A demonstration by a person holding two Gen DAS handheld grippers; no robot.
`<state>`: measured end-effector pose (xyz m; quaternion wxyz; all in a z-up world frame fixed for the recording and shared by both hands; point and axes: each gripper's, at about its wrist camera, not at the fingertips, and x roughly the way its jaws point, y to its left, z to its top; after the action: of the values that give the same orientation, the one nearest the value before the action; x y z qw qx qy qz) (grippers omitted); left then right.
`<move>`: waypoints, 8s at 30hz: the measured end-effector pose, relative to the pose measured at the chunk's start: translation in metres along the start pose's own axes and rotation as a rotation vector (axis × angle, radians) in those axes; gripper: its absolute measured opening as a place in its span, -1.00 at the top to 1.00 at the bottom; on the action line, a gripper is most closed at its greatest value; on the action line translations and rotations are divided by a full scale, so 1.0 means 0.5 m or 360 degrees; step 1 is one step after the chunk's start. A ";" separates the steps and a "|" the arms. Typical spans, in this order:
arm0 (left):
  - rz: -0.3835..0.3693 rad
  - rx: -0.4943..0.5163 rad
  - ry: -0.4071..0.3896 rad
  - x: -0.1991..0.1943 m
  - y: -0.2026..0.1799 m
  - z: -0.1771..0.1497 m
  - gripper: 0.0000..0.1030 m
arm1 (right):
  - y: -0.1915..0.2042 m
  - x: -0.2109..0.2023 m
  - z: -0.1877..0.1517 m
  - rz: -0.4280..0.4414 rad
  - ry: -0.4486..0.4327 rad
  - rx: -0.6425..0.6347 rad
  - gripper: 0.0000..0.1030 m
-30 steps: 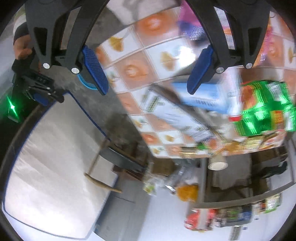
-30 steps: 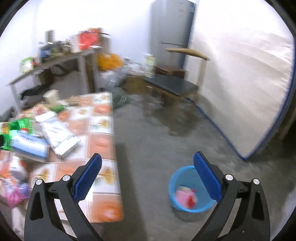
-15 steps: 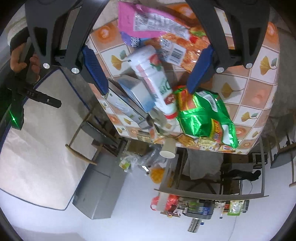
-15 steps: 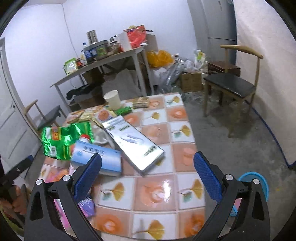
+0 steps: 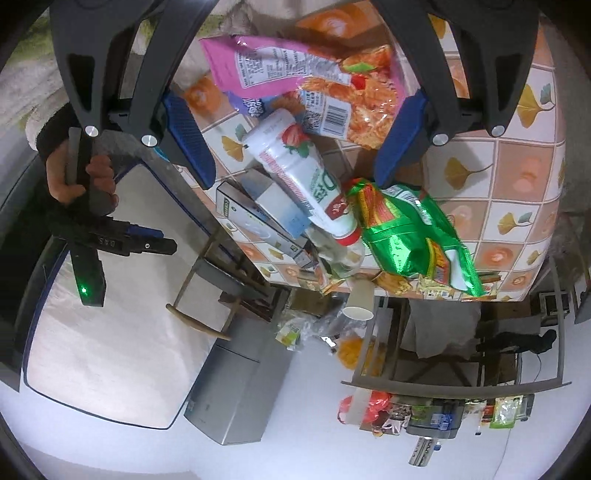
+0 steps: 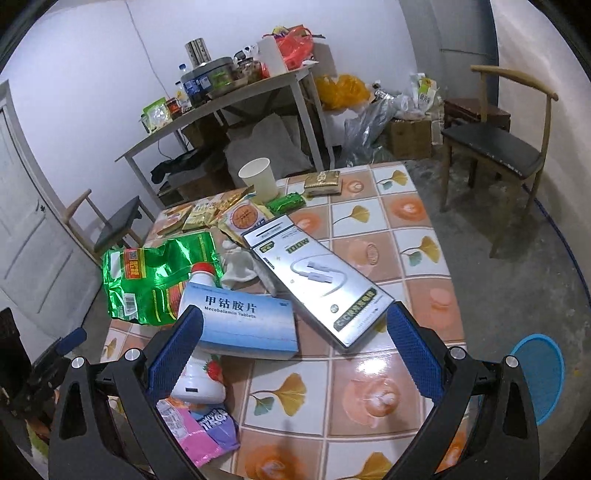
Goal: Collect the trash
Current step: 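Move both tools back over the table toward the blue medicine box, then grasp the blue medicine box with the right tool while the left tool grasps a snack packet, then carry box and packet to the wastebasket and open both tools to drop them, then move both tools back over the table toward the white tissue and plastic cup, then grasp the clear plastic cup with the left tool while the right tool grasps the white tissue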
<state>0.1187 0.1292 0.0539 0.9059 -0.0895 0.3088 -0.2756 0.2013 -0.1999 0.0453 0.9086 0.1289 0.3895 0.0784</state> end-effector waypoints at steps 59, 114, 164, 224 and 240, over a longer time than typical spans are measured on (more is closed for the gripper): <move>0.0131 -0.0502 0.0381 0.532 0.126 0.268 0.76 | -0.109 0.384 -0.243 0.1294 0.0628 0.2003 0.08; -0.0028 -0.0133 0.0076 0.253 -0.136 0.340 0.88 | -0.232 0.137 -0.275 0.1501 0.0289 0.1913 0.40; -0.0383 -0.0107 0.1045 0.816 -0.726 -0.194 -0.39 | -0.907 -0.104 -0.838 0.0216 -0.0202 0.2726 -0.09; 0.0445 -0.0440 0.0507 0.390 -0.067 0.246 -0.23 | -0.145 0.012 -0.038 0.0555 0.0250 0.0039 -0.43; 0.0580 -0.0069 0.0586 0.442 -0.039 0.344 -0.04 | -0.079 0.063 0.011 0.0590 0.0164 -0.0018 -0.51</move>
<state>0.3597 -0.0110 0.0840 0.8671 0.0000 0.4853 -0.1128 0.2284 -0.2308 0.0155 0.8581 0.1891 0.4048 0.2530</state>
